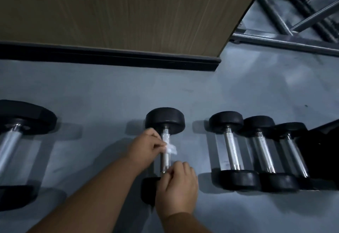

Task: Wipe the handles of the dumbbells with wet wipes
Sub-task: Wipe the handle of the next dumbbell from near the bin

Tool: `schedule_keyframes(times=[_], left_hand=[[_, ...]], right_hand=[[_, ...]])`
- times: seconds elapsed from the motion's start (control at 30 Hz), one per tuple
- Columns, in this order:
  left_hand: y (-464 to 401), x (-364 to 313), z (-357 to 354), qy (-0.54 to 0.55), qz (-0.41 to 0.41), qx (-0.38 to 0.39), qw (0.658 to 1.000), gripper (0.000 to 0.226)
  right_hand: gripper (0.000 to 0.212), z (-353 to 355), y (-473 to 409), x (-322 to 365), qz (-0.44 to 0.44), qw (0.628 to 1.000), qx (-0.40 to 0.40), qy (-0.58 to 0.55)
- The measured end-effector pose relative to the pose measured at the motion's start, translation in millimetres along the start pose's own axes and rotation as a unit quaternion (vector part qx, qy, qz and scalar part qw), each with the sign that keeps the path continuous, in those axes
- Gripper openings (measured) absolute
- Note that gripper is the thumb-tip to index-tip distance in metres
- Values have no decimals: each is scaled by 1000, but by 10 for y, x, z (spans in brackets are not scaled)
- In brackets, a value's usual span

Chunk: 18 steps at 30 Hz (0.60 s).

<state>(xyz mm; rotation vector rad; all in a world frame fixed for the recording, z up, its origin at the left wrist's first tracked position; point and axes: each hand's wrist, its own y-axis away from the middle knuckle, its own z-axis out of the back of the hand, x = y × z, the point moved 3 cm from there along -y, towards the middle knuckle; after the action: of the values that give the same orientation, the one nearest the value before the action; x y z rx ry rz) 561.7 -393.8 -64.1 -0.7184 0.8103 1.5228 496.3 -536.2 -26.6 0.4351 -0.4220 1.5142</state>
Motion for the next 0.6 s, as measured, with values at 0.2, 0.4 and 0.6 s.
schedule_keyframes(times=[0.2,0.4,0.6], left_hand=[[36,-18,-96,46,-51,-17,998,9],[9,34,14,55,-75,90,992,9],[110,91,21,65,-95,85,990,7]], right_hand=[[11,45,-24,25,34,999,-15,7],[10,6,-38,64,45,999,-31,5],[11,41,-42,43,49,998,-40,1]])
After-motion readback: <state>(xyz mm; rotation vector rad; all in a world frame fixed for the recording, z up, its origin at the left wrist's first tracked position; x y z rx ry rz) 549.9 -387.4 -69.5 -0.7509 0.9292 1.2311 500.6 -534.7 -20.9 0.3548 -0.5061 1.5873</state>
